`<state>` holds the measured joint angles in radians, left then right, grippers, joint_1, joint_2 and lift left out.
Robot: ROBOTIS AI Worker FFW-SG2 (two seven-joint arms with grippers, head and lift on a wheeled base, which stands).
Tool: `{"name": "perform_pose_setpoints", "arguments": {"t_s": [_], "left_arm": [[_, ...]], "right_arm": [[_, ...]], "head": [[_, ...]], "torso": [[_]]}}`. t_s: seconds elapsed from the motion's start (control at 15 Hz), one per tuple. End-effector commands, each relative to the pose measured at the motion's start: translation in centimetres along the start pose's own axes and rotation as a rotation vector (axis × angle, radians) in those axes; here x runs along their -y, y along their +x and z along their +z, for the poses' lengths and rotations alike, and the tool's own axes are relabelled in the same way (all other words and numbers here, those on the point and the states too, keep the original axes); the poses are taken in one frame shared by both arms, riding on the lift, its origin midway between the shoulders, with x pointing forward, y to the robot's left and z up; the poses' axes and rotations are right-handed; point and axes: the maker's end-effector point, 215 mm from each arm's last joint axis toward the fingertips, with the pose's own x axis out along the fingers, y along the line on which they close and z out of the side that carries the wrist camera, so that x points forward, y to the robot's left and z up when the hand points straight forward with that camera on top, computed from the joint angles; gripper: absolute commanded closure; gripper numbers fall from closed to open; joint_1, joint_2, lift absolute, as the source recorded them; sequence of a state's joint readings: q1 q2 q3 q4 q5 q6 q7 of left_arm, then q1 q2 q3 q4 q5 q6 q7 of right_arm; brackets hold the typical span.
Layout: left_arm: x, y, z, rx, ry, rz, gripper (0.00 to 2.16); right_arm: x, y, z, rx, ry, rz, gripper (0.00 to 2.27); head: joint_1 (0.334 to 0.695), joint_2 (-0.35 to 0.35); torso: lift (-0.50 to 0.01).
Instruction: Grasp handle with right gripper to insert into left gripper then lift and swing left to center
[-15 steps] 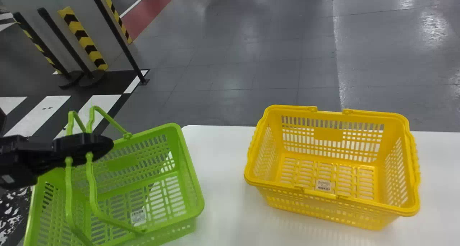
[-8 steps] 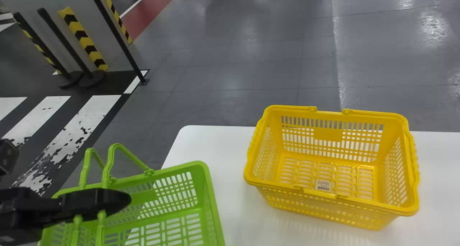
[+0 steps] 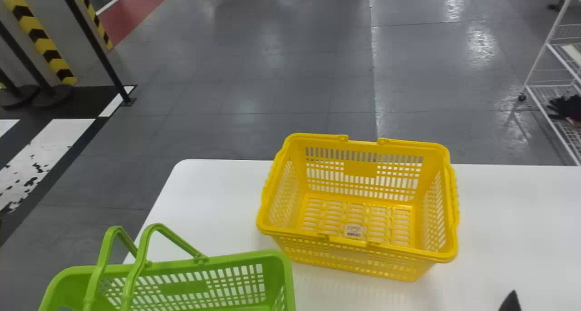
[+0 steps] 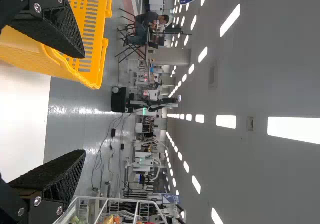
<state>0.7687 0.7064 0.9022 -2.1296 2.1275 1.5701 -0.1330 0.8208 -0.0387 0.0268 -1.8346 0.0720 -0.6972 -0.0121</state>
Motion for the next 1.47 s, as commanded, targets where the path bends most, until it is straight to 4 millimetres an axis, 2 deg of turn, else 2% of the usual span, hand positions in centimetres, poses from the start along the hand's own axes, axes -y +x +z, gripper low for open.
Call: {"name": "perform_pose_setpoints", "arguments": {"t_s": [0.0,0.2,0.47,0.73,0.93,1.4], "left_arm": [[1.3,2.4,-1.6,-0.073,0.028,-0.036,2.13],[1.7,4.1,-2.1,-0.128,0.058,-0.046,2.13],[3.4,6.6,-3.6,-0.244,0.118,-0.077,2.13],[3.7,8.4,-4.1,-0.301,0.142,-0.097,2.13],[4.1,9.4,-3.4,-0.315,0.17,-0.111,2.13],[3.5,10.7,-0.3,-0.288,0.191,-0.107,2.13]], "right_arm": [[0.1,0.1,0.0,0.001,-0.002,-0.002,0.14],[0.2,0.1,-0.1,-0.002,-0.002,-0.004,0.14],[0.4,0.1,-0.2,-0.005,-0.006,-0.007,0.14],[0.7,-0.2,-0.2,-0.008,-0.009,-0.011,0.14],[0.7,-0.1,0.0,-0.004,-0.011,-0.01,0.14],[0.9,-0.4,-0.1,-0.01,-0.012,-0.014,0.14]], "head": [[0.695,0.122],[0.695,0.034],[0.695,-0.029],[0.695,-0.116],[0.695,-0.159],[0.695,-0.184]], "torso": [[-0.093],[-0.093],[-0.093],[-0.093],[-0.093],[-0.093]]}}
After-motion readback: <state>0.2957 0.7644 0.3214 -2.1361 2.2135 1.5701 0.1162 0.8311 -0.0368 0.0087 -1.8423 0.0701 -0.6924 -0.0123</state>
